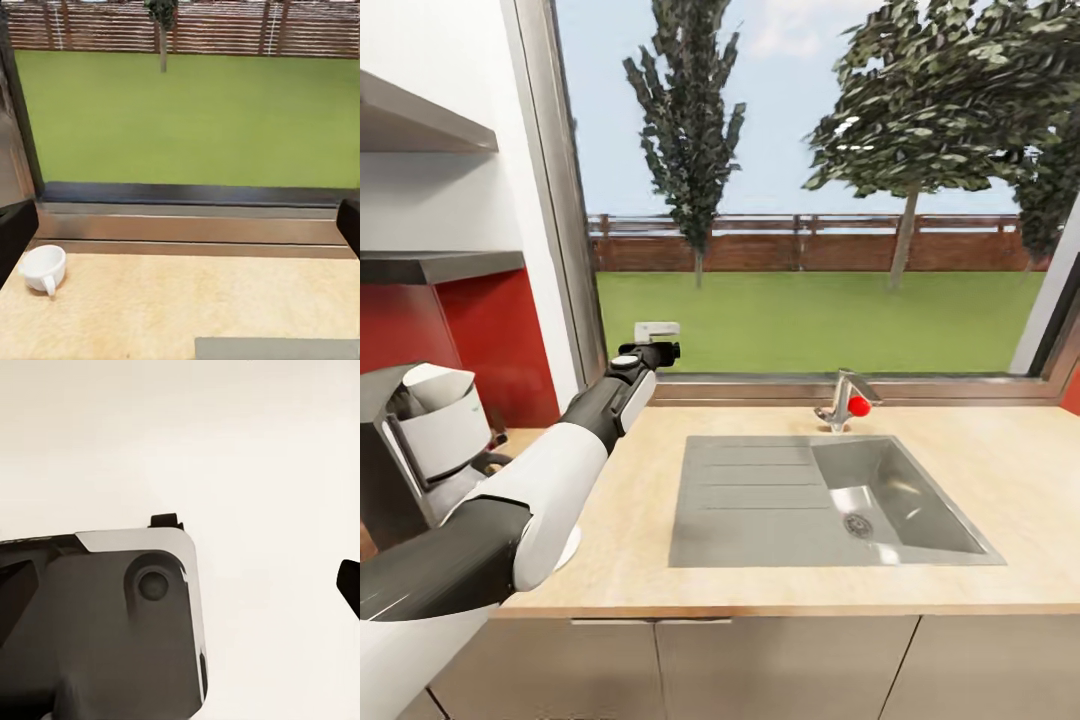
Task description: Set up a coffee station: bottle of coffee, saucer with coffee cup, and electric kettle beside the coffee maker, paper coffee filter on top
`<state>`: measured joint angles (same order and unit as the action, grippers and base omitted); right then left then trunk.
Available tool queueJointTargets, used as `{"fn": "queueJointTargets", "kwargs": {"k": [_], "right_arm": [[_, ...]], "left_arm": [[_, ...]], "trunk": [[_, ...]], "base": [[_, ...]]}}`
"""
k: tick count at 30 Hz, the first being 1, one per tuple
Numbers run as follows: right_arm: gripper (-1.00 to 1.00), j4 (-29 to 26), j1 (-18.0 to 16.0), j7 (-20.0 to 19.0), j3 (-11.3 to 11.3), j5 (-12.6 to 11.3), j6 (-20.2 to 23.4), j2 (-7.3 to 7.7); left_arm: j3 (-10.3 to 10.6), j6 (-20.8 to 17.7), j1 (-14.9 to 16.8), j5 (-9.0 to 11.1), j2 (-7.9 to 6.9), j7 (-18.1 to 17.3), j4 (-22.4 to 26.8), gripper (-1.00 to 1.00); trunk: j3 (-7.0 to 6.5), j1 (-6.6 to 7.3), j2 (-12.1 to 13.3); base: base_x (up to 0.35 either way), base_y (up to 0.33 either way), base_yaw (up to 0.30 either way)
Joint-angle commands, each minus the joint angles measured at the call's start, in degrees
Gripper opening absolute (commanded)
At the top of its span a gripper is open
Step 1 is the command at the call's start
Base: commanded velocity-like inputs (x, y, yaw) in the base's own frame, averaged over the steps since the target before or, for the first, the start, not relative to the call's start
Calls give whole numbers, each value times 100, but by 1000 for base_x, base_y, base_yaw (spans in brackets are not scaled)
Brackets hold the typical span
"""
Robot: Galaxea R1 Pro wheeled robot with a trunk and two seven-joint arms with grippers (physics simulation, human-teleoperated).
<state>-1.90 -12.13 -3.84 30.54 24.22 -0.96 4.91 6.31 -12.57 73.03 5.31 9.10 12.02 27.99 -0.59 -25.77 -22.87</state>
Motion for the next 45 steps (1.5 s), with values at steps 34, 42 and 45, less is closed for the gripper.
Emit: {"fn": "queueJointTargets", "kwargs": {"k": [34, 42, 45], "right_arm": [[100, 11, 0, -11, 49, 48, -10, 1], [100, 50, 327, -47, 34, 65, 41, 7], [100, 63, 489, -284, 32, 71, 50, -10]], "left_arm": [[23, -26, 1, 59, -14, 90, 27, 100], [27, 107, 1, 55, -14, 90, 3, 100], [28, 215, 1, 52, -14, 90, -28, 100]], "trunk": [[63, -2, -6], [64, -2, -6], [64, -2, -6]], "base": [[178, 29, 71], [88, 0, 2], [2, 0, 0]]}}
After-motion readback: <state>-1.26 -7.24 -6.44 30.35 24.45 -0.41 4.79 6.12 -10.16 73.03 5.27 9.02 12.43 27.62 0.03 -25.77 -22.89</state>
